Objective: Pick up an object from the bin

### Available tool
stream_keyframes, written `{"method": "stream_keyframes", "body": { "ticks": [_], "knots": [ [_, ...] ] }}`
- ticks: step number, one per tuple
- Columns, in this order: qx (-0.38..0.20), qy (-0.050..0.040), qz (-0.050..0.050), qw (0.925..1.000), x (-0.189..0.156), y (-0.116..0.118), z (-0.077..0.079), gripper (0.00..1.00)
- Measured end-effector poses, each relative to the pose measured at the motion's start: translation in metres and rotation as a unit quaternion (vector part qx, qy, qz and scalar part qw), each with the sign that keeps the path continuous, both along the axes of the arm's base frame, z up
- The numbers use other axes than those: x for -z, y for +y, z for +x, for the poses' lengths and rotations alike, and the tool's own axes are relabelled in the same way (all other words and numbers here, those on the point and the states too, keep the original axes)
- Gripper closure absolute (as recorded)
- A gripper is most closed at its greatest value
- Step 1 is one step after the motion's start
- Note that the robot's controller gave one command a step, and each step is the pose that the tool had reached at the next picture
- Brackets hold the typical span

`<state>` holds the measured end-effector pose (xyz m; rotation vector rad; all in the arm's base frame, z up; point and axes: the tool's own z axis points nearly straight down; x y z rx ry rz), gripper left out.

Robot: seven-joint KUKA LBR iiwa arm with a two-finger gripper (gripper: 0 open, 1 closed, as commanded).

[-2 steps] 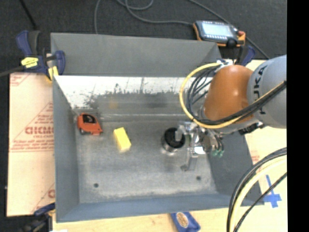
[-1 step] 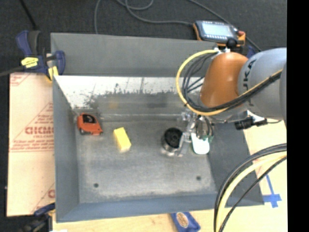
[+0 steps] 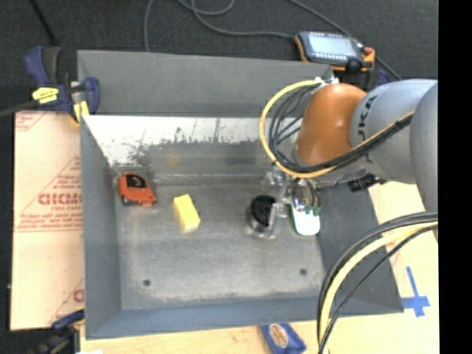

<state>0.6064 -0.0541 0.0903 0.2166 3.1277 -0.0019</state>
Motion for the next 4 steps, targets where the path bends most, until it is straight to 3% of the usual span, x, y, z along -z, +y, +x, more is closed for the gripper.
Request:
{"method": "stream_keyframes", "body": {
  "ticks": [1, 4],
  "knots": [
    [0.081, 0.0018, 0.001, 0.9967, 0.0193, -0.0093, -0.0011, 1.0],
    [0.08, 0.0044, 0.001, 0.9968, 0.0134, -0.0093, -0.0029, 1.0]
  ]
}}
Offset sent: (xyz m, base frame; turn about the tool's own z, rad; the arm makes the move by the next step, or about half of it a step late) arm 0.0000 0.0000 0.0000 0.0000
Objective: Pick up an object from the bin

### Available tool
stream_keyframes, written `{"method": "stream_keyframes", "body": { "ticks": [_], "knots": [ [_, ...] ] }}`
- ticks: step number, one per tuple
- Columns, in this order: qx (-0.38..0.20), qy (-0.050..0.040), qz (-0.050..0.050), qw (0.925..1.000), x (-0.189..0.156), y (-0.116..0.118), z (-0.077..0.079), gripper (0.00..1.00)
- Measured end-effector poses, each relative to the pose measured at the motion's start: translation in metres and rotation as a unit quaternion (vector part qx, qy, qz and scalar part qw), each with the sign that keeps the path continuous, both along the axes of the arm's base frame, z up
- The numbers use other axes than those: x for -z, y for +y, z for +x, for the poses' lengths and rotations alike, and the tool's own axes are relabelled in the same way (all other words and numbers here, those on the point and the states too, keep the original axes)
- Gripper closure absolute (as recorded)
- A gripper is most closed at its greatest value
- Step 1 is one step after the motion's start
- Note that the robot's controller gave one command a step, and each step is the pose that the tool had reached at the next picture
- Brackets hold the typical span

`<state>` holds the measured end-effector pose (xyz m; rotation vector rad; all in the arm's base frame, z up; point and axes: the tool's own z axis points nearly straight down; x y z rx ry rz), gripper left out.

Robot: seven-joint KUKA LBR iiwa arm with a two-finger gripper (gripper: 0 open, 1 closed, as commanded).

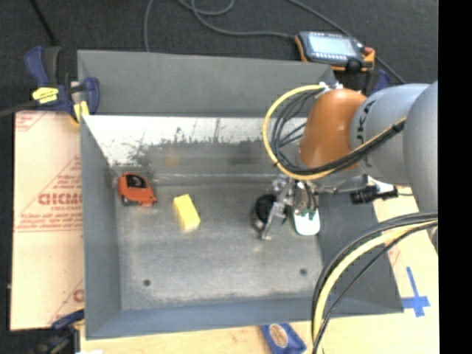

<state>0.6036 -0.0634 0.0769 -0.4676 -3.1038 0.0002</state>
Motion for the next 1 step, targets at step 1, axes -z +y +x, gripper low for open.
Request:
{"method": "stream_keyframes", "body": {
  "ticks": [1],
  "knots": [
    [0.0, 0.0026, 0.0, 1.0, -0.0221, 0.0001, -0.0015, 1.0]
  ]
}}
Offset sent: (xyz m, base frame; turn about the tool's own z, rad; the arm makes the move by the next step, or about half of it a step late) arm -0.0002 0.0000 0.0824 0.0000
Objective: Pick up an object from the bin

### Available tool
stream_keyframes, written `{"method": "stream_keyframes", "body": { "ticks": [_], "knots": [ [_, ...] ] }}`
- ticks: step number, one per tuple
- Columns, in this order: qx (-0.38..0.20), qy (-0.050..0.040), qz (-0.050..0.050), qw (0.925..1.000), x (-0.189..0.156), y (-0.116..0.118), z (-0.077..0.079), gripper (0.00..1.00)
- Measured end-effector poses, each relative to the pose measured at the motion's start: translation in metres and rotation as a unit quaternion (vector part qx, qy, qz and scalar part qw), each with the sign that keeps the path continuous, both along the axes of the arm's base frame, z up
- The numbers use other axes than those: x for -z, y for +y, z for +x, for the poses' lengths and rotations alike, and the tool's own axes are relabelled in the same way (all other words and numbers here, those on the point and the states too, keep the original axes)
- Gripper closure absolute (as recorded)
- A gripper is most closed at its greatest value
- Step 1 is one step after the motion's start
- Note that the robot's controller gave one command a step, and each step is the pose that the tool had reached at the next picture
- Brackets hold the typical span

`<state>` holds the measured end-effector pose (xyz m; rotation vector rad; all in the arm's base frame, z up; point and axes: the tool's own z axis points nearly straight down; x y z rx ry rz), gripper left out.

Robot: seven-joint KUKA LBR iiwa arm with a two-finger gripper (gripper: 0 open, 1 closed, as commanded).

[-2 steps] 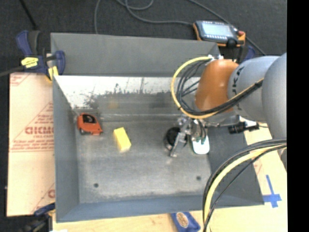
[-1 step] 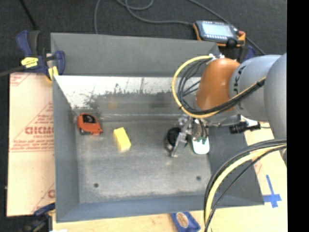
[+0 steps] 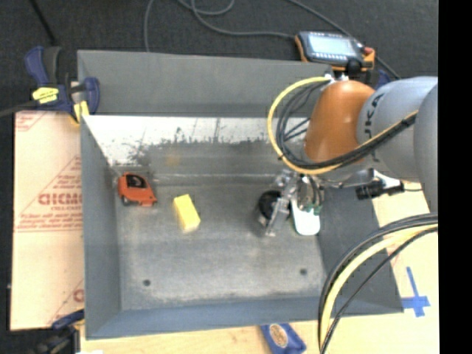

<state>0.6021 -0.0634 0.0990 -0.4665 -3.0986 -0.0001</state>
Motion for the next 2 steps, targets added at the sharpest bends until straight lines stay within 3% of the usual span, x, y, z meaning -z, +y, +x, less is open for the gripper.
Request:
{"method": "stream_keyframes", "body": {
  "ticks": [2],
  "knots": [
    [0.0, -0.0055, -0.001, 1.0, -0.04, -0.001, 0.003, 1.0]
  ]
}}
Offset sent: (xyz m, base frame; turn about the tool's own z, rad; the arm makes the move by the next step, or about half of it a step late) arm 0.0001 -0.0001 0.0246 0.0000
